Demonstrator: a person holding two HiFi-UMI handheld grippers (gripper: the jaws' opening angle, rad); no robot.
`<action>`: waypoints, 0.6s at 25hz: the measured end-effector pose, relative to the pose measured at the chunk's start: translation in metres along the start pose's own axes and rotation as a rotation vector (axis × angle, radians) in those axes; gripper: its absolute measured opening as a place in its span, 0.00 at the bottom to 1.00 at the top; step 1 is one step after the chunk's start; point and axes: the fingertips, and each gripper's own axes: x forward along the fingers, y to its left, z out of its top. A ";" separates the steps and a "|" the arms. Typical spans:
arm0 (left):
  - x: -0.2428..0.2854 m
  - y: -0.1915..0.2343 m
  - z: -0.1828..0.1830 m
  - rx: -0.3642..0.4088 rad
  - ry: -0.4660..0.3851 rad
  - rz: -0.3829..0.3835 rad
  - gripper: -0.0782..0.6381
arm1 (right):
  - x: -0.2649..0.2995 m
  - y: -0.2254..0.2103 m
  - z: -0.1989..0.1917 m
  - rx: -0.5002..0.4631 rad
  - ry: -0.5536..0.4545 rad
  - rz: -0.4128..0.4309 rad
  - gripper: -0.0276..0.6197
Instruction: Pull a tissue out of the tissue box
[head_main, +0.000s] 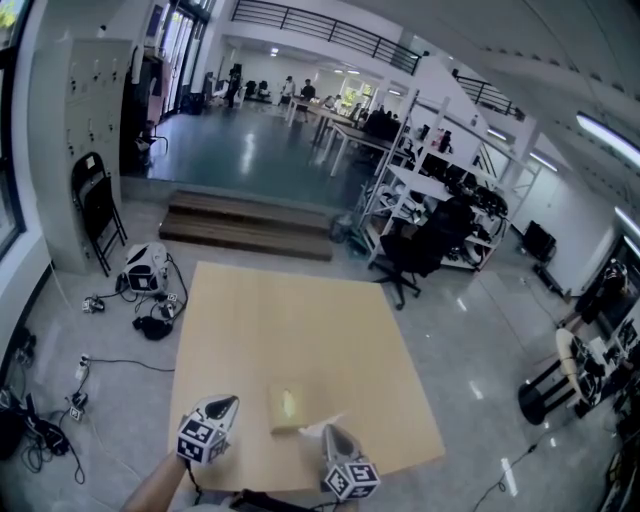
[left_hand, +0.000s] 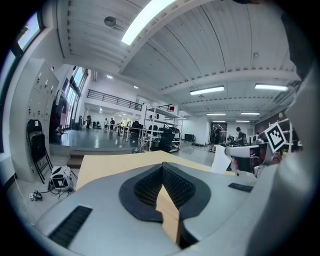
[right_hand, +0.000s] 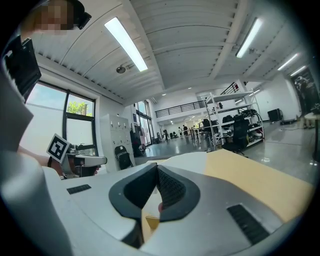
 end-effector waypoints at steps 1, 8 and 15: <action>0.000 -0.001 0.000 0.001 0.001 0.001 0.12 | 0.000 0.000 0.000 0.000 0.001 0.000 0.05; -0.002 0.000 -0.002 0.005 0.002 0.001 0.12 | 0.000 0.002 -0.001 -0.002 -0.004 -0.003 0.05; -0.002 0.000 0.001 0.002 -0.006 -0.009 0.12 | 0.000 0.003 0.001 -0.008 0.001 -0.005 0.05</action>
